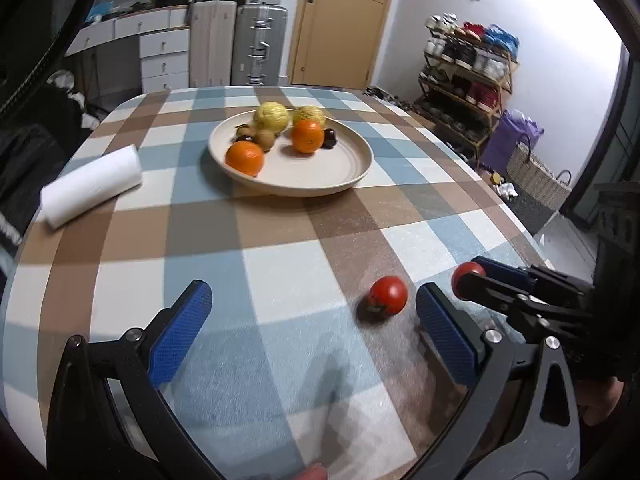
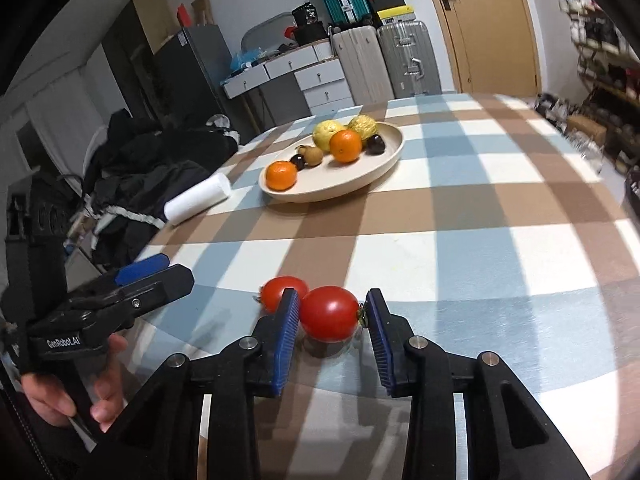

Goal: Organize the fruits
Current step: 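Grasp a red tomato with the right tool while the left tool grasps the other tomato, then carry both tomatoes onto the plate and open both tools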

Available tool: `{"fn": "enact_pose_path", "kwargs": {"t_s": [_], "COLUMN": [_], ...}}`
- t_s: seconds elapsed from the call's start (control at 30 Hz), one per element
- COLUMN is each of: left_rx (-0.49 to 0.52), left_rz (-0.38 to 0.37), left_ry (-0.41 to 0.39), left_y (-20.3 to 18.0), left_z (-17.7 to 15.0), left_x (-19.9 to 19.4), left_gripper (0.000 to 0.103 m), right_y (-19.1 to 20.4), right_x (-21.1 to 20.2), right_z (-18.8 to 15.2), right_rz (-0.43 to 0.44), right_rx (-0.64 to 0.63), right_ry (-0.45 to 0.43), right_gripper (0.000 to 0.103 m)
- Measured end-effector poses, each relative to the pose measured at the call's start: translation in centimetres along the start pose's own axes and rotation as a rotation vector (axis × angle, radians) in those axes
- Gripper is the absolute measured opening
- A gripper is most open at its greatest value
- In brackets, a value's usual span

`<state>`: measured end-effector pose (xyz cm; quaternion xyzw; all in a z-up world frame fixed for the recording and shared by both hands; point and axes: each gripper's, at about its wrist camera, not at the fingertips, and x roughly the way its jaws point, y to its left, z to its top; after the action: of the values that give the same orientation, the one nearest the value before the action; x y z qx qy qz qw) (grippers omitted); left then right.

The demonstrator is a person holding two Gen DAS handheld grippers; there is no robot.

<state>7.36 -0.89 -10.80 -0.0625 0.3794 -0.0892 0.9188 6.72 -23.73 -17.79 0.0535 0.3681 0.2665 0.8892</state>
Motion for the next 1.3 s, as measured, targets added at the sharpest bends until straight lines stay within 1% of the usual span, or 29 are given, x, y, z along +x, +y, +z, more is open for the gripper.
{"fn": "enact_pose_path", "kwargs": {"t_s": [0.07, 0.13, 0.17, 0.23, 0.33, 0.4, 0.43, 0.47, 0.5, 0.53, 0.57, 0.6, 0.63, 0.67, 0.7, 0.73, 0.77, 0.8, 0.87, 0.93, 1.07, 1.2, 1.3], "left_rx": [0.026, 0.052, 0.063, 0.074, 0.072, 0.096, 0.109, 0.124, 0.131, 0.137, 0.139, 0.141, 0.142, 0.148, 0.153, 0.155, 0.161, 0.168, 0.147, 0.148, 0.124, 0.094, 0.070], "left_rz": [-0.029, -0.068, -0.075, -0.048, -0.068, -0.082, -0.078, -0.074, -0.084, -0.092, -0.092, -0.099, -0.107, -0.107, -0.131, -0.145, -0.144, -0.142, -0.181, -0.172, -0.188, -0.191, -0.187], "left_ry": [0.041, 0.105, 0.118, 0.135, 0.163, 0.169, 0.169, 0.168, 0.167, 0.167, 0.173, 0.187, 0.198, 0.187, 0.184, 0.185, 0.178, 0.169, 0.165, 0.156, 0.146, 0.118, 0.081], "left_y": [-0.5, -1.0, -1.2, -1.5, -1.8, -2.3, -2.6, -2.8, -3.0, -3.1, -3.2, -3.2, -3.1, -3.1, -3.1, -3.1, -3.1, -3.1, -2.8, -2.7, -2.0, -1.0, 0.0], "left_z": [0.5, 0.7, 0.7, 0.7, 1.0, 1.3, 1.2, 1.2, 1.2, 1.0, 0.9, 0.8, 0.7, 0.7, 0.9, 0.9, 0.9, 1.0, 1.1, 1.3, 1.8, 3.0, 4.7], "left_x": [1.2, 2.7, 3.3, 4.2, 5.5, 6.0, 6.1, 6.1, 6.1, 6.2, 6.3, 6.5, 6.7, 6.5, 6.5, 6.4, 6.3, 6.2, 6.1, 6.1, 6.0, 5.7, 5.5], "left_gripper": [0.102, 0.102, 0.102, 0.102, 0.102, 0.100, 0.098, 0.093, 0.085, 0.083, 0.077, 0.067, 0.062, 0.055, 0.037, 0.028, 0.025, 0.025, 0.025, 0.025, 0.025, 0.025, 0.025], "right_y": [-0.1, -0.2, -0.3, -0.6, -1.4, -2.0, -2.3, -2.6, -2.8, -3.0, -3.2, -3.4, -3.5, -3.6, -3.8, -3.8, -3.9, -3.9, -3.9, -4.0, -4.2, -4.7, -4.8], "right_x": [-0.4, -0.8, -1.1, -1.3, -1.2, -0.9, -0.7, -0.6, -0.5, -0.4, -0.3, -0.2, -0.1, -0.1, 0.1, 0.1, 0.2, 0.3, 0.5, 0.6, 1.0, 1.3, 1.4], "right_z": [0.0, 0.1, 0.1, 0.4, 0.8, 1.1, 1.3, 1.4, 1.6, 1.7, 1.9, 2.1, 2.2, 2.3, 2.4, 2.4, 2.5, 2.6, 2.7, 2.9, 3.2, 3.3, 3.6], "right_rz": [-0.004, -0.003, -0.008, -0.001, 0.024, 0.040, 0.051, 0.058, 0.065, 0.075, 0.082, 0.087, 0.094, 0.102, 0.108, 0.116, 0.126, 0.129, 0.134, 0.141, 0.160, 0.159, 0.162], "right_rx": [-0.021, -0.042, -0.051, -0.063, -0.065, -0.053, -0.046, -0.040, -0.036, -0.033, -0.032, -0.032, -0.030, -0.026, -0.021, -0.019, -0.018, -0.017, -0.017, -0.013, 0.009, 0.033, 0.047], "right_ry": [-0.010, -0.024, -0.034, -0.044, -0.046, -0.043, -0.042, -0.044, -0.046, -0.046, -0.047, -0.048, -0.048, -0.048, -0.047, -0.045, -0.042, -0.040, -0.040, -0.043, -0.031, -0.019, -0.021], "right_gripper": [0.035, 0.035, 0.035, 0.035, 0.035, 0.035, 0.035, 0.035, 0.035, 0.035, 0.035, 0.035, 0.035, 0.035, 0.035, 0.035, 0.035, 0.035, 0.035, 0.035, 0.035, 0.035, 0.035]}}
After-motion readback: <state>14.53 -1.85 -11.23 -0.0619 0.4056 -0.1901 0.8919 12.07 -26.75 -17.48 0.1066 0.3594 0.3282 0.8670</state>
